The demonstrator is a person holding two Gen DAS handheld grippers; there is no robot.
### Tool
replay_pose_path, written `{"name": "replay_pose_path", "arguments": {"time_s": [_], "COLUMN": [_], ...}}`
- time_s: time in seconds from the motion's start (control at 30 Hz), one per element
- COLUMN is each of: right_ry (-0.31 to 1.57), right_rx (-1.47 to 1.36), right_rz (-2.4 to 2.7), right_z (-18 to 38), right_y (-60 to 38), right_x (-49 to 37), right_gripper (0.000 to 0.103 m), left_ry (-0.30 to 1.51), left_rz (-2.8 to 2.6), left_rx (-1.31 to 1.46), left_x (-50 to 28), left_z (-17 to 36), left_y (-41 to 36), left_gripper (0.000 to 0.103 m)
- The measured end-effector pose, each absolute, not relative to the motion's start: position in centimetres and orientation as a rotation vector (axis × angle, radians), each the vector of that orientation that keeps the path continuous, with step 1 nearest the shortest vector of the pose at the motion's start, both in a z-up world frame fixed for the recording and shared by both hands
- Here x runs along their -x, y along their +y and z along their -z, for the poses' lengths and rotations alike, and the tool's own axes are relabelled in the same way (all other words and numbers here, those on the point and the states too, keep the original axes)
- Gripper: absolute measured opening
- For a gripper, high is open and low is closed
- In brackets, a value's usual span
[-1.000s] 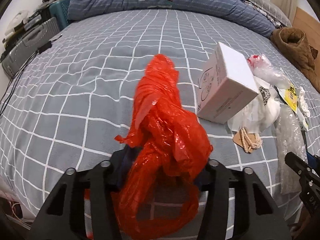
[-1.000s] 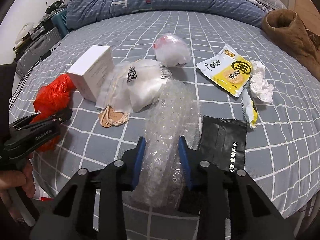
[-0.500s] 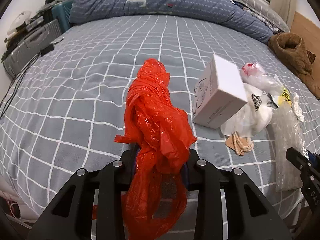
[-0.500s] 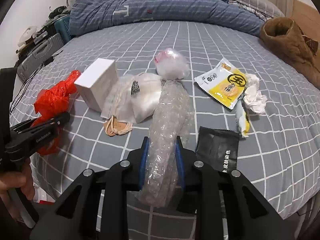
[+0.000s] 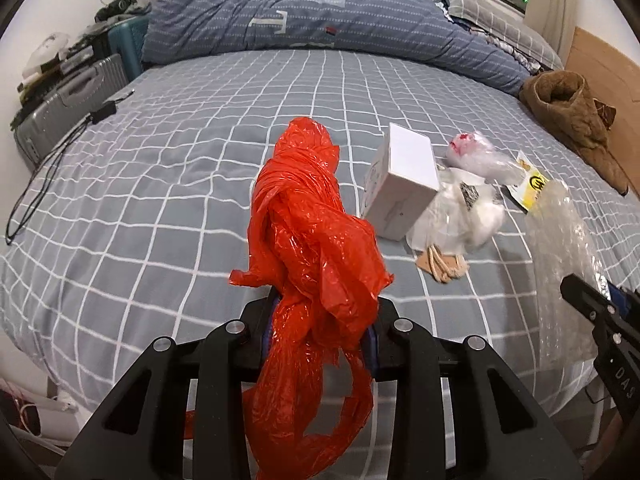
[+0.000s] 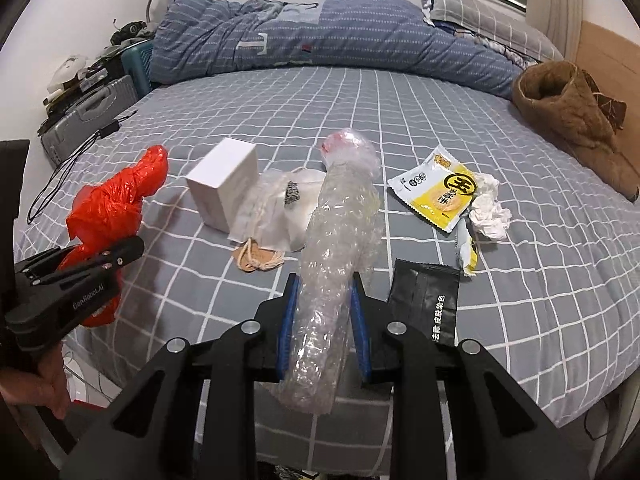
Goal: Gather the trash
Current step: 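Lift the bubble wrap and red bag and carry them toward the bin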
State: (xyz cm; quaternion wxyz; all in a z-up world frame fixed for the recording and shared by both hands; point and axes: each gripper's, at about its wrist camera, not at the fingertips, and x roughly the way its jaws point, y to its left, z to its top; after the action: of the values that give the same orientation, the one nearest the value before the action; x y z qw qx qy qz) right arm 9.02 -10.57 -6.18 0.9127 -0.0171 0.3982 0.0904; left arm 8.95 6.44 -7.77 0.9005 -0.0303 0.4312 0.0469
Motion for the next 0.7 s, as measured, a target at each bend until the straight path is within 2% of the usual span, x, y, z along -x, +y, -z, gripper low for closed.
{"name": "replay_pose_path", "arguments": {"time_s": [0.7], "right_ry": [0.793], "right_rx": [0.046], "right_rz": [-0.202], "right_z": [4.7], "right_y": [-10.1], "right_x": [-3.8], "right_gripper": [0.024], "left_ry": [0.876], "left_rz": [-0.087], "left_rx": [0.03], "left_x": [-2.9], "left_z": [6.8], "left_y": [5.0], "left_gripper": [0.032]}}
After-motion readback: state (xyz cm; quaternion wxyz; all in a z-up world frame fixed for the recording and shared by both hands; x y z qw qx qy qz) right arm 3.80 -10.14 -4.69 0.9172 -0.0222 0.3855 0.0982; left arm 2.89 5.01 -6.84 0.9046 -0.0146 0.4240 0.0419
